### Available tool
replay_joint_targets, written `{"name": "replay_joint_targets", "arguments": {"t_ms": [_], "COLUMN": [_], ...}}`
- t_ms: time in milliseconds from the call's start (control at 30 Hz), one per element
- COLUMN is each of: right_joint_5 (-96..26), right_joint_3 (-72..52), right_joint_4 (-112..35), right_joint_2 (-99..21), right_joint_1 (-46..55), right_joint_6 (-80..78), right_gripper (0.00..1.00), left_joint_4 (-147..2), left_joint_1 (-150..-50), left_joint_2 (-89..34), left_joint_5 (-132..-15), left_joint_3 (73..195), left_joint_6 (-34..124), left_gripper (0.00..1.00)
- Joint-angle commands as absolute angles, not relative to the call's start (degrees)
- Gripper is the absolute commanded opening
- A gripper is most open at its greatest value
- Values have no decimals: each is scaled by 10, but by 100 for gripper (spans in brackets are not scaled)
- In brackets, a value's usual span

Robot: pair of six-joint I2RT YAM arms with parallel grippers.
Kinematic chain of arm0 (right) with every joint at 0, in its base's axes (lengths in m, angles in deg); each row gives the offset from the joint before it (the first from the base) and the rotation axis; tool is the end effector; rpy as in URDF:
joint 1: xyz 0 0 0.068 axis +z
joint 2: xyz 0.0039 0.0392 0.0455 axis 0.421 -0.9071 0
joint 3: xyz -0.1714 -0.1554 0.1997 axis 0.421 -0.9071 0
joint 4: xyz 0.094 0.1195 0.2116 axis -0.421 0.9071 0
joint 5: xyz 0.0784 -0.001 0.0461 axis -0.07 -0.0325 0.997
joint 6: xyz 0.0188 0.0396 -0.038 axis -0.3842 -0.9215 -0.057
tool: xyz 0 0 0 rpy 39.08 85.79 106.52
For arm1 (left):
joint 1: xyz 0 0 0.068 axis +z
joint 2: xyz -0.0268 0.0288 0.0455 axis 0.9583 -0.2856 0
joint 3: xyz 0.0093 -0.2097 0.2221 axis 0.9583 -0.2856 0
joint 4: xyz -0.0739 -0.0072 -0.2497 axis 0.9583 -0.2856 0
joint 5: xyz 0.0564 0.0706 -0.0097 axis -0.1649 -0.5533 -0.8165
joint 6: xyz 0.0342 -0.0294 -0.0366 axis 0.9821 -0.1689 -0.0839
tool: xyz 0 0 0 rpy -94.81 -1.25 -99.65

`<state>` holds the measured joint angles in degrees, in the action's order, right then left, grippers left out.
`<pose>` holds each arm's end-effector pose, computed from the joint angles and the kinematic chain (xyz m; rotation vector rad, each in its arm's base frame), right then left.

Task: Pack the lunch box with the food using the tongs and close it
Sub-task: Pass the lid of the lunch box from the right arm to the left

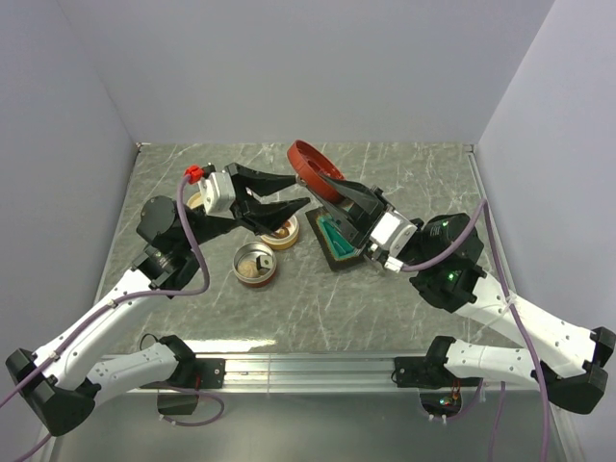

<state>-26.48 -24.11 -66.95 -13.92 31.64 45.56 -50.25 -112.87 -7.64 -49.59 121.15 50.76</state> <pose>0.0931 0.1615 0.5063 -0.9081 0.4676 0.4018 0.1324 -0.1376 0.4852 0.8240 0.8984 -0.9922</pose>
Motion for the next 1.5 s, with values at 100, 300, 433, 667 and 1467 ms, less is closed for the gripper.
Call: {"name": "replay_joint_targets", "arguments": {"t_ms": [100, 300, 433, 667, 1467], "right_joint_5": [-274, -276, -284, -308, -423], "right_joint_3": [-219, -223, -225, -225, -275], "right_joint_4": [-695, -701, -706, -723, -424], "right_joint_2": [-134, -140, -145, -159, -76], "right_joint_1": [328, 330, 331, 332, 298], "right_joint_6": [450, 448, 448, 436, 245], "right_gripper": [0, 0, 0, 0, 91], "left_joint_4": [-443, -423, -417, -411, -1011], "left_joint_1": [-1130, -1130, -1130, -1130, -1130], "left_joint_2": [-81, -86, -89, -99, -134], "left_joint_5": [-511, -504, -502, -494, -696], "left_joint_3": [1239, 1245, 1247, 1254, 1374], "left_joint_6": [469, 451, 442, 410, 592], "left_gripper": [47, 43, 40, 15, 0]}}
